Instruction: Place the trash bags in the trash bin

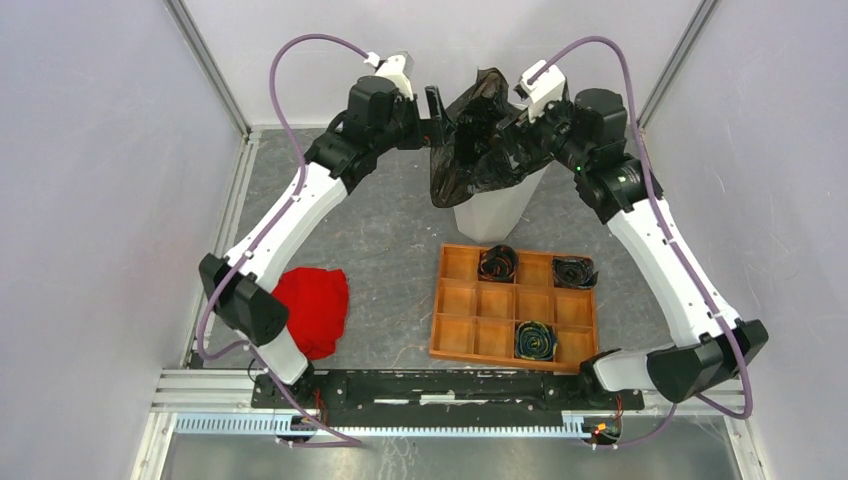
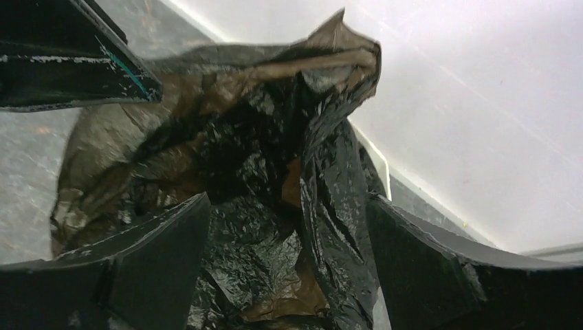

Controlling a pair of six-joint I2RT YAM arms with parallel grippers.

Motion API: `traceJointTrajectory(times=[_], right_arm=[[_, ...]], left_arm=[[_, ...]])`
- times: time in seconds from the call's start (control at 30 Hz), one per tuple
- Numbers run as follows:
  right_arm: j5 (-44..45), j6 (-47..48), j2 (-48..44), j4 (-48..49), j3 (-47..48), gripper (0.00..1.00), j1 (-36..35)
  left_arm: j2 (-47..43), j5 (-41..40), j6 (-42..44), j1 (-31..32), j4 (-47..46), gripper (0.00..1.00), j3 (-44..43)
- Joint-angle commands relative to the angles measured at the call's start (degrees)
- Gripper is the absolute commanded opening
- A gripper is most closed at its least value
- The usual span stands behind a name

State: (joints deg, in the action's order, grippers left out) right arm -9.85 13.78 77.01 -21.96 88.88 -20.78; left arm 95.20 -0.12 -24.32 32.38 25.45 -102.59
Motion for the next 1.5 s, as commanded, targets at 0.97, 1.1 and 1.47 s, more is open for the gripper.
traceJointTrajectory(times=[0.97,1.1,1.47], right_arm=[[-39.6,-47.3,23.4,32.8,3.3,0.04,23.5],[-42.9,-58.2,28.0,43.5,1.4,0.02,26.9],[-44.9,-69.6,32.5,59.5,-9.8,0.16,30.6]], left_arm=[[27.0,26.1,-24.7,-12.1,-19.2,0.02,-21.0],[31.7,30.0,-32.9,-13.8,-27.0,0.02,-20.9],[34.9,32.6,-42.8,-15.9,-34.2,0.02,-11.9]])
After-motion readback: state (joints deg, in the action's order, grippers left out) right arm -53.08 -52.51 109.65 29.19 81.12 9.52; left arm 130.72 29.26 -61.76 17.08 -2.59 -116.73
